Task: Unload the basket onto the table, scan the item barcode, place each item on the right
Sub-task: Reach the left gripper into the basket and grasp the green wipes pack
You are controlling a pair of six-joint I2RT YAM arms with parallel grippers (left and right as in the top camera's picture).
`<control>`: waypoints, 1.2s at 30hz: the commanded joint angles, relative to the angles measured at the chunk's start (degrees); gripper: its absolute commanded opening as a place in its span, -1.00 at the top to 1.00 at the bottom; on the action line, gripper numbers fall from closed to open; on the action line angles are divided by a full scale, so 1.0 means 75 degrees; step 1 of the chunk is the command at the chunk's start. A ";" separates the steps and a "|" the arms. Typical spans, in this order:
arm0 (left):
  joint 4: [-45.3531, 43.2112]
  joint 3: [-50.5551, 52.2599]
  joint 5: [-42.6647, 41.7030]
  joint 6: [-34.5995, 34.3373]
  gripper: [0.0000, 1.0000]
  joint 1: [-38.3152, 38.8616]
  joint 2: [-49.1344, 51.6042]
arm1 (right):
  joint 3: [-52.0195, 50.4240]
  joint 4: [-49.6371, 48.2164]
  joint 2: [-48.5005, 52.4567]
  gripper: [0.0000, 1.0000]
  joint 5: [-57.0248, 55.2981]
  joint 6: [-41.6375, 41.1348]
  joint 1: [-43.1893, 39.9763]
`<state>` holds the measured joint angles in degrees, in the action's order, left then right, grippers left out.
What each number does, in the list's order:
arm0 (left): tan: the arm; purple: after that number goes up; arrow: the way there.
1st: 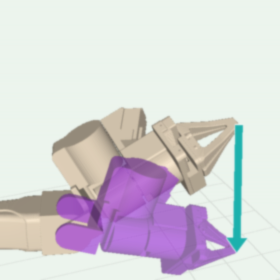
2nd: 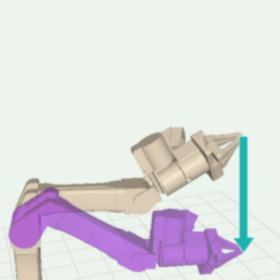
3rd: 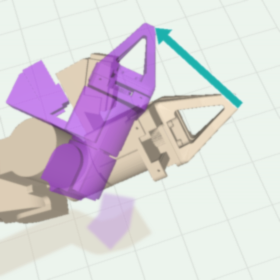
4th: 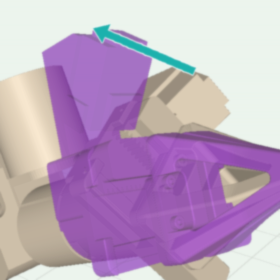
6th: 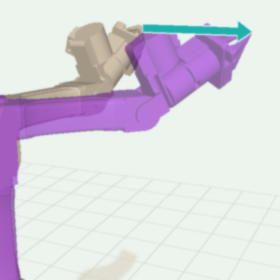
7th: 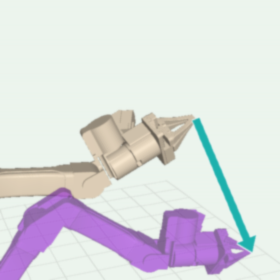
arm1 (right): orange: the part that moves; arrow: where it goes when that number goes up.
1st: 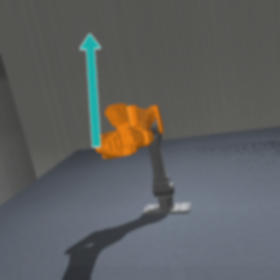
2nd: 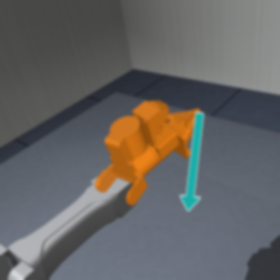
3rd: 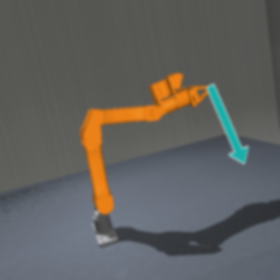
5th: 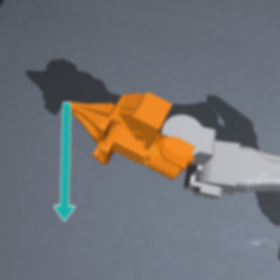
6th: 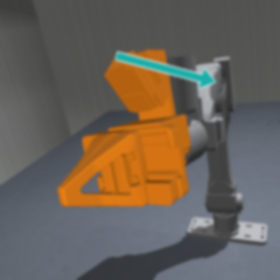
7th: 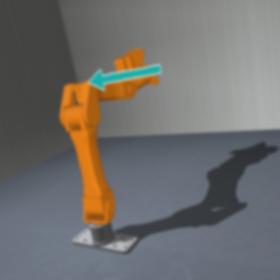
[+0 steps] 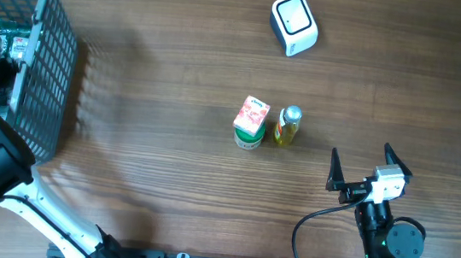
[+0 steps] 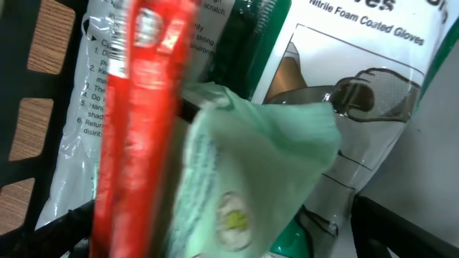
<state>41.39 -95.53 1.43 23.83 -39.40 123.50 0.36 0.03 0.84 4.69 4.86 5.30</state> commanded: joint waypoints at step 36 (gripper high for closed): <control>-0.0026 0.0239 -0.0134 0.0737 0.06 -0.0248 0.0417 | -0.0009 -0.0023 -0.0055 -0.99 0.0012 0.0105 -0.0047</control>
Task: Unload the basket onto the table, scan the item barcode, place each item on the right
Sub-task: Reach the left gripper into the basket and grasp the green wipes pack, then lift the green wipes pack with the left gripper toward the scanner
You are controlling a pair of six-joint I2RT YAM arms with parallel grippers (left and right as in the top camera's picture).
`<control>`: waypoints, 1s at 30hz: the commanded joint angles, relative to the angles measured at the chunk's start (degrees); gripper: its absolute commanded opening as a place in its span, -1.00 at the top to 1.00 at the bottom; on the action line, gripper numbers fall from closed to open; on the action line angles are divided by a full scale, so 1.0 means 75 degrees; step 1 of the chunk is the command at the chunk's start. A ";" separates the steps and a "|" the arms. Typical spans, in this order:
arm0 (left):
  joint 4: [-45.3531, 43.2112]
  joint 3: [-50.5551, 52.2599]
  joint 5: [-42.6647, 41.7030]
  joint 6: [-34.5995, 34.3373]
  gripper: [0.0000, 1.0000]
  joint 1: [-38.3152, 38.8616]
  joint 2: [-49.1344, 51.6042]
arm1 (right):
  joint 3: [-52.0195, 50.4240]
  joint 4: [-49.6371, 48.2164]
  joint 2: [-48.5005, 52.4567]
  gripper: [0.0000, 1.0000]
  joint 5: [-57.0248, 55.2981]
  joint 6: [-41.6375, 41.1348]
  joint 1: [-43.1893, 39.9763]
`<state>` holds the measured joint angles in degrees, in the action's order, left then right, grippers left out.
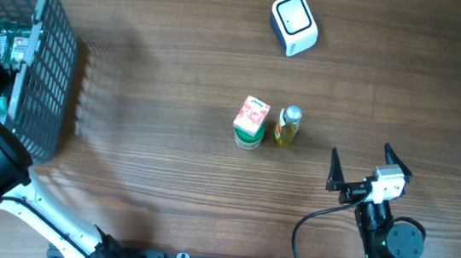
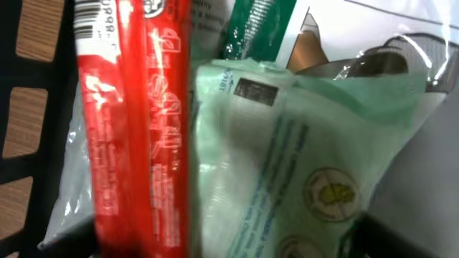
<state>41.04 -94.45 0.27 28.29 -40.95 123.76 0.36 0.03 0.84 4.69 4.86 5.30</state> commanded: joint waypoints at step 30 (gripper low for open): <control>-0.0688 0.0079 -0.0087 -0.2124 0.92 0.2573 -0.6924 | -0.0009 -0.0023 -0.0055 -0.99 0.0012 0.0108 -0.0047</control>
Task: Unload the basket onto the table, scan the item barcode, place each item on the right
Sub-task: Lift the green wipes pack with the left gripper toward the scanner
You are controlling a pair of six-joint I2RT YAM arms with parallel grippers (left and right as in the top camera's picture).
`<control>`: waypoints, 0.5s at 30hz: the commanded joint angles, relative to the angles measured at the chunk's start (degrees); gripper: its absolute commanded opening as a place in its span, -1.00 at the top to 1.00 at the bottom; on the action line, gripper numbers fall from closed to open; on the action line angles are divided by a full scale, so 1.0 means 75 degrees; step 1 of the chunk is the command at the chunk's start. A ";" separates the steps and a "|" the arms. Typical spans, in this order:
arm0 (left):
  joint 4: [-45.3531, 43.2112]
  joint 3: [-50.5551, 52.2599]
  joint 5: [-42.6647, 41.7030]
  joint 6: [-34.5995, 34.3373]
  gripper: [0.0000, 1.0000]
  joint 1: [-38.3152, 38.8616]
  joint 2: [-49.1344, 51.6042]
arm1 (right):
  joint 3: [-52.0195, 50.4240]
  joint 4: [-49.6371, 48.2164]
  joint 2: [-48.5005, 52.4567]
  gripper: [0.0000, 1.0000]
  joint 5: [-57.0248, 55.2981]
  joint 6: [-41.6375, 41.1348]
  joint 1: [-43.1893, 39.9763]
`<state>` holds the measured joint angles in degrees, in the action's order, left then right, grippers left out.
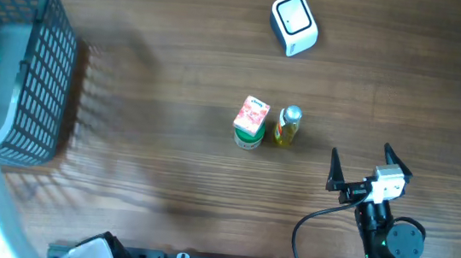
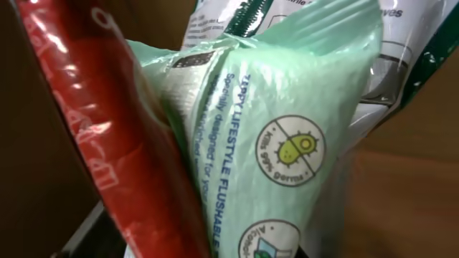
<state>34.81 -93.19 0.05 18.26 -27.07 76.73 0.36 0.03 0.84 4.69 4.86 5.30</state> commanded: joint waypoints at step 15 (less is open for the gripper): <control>0.3194 0.0772 0.0367 -0.3923 0.92 0.5339 0.0554 | -0.0009 -0.0023 -0.0055 -0.99 0.0009 0.0105 -0.0047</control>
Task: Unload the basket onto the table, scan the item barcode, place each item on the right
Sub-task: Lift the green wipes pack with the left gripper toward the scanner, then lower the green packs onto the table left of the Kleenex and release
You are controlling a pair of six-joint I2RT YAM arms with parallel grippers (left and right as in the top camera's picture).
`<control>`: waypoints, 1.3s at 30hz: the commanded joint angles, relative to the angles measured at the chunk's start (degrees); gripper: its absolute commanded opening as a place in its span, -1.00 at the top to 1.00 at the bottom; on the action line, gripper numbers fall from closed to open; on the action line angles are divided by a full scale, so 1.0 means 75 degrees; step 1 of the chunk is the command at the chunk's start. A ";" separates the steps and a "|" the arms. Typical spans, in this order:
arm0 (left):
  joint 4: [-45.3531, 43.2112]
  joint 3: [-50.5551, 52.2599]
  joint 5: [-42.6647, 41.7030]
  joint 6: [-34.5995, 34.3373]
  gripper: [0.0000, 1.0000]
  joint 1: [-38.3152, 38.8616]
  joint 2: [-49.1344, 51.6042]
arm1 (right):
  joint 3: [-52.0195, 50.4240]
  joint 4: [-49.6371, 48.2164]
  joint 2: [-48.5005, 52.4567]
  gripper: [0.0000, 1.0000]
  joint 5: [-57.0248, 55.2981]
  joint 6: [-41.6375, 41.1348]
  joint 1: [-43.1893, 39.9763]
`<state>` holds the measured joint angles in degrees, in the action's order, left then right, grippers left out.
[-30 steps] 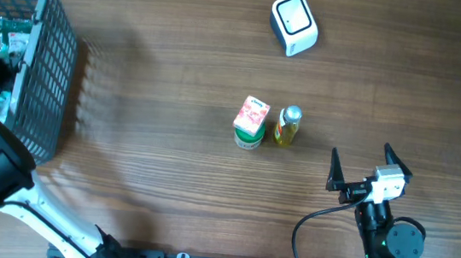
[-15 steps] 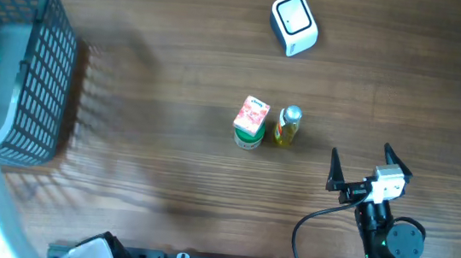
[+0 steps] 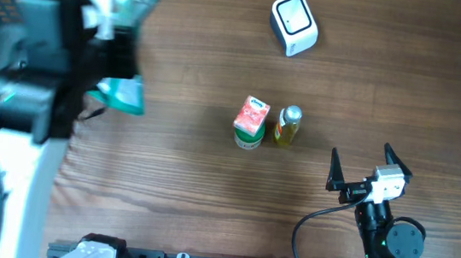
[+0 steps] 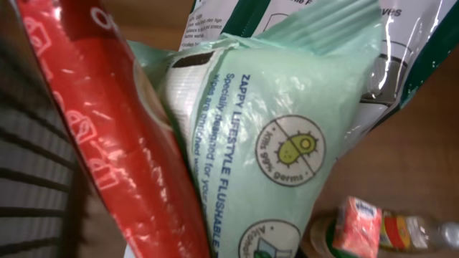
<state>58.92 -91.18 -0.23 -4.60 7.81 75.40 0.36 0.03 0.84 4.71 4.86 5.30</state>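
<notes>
My left gripper (image 3: 104,90) hangs over the table just right of the basket, shut on a bundle of packs. In the left wrist view a pale green wipes pack (image 4: 276,143) fills the middle, with a red pack (image 4: 107,136) on its left and a white gloves pack (image 4: 405,43) behind it; my fingers are hidden under them. The green pack (image 3: 122,96) also shows from overhead. The white barcode scanner (image 3: 294,24) sits at the far side of the table. My right gripper (image 3: 364,164) rests open at the near right, holding nothing.
A red-and-green carton (image 3: 250,121) and a small yellow bottle (image 3: 287,125) stand side by side mid-table; the carton (image 4: 356,226) also shows below the packs in the left wrist view. The dark mesh basket stands at the far left, partly under my left arm.
My left arm has moved right, from over the basket at the frame's left edge to over the table beside it, still holding the packs. The carton and bottle now show in its wrist view.
My left gripper was down inside the basket, with the red, green and gloves packs close before its camera. It was still there later with the packs shifted. Then the packs hung lifted with wood behind them, and now they are over the table. The right arm stayed still.
</notes>
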 commanded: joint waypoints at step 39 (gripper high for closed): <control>-0.3261 0.3614 0.1716 -0.3214 -0.61 0.2815 0.3853 | -0.0009 -0.0023 -0.0052 -0.99 0.0009 0.0102 -0.0047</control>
<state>34.48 -64.12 12.36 -29.91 28.77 104.07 0.36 0.03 0.84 4.69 4.86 5.30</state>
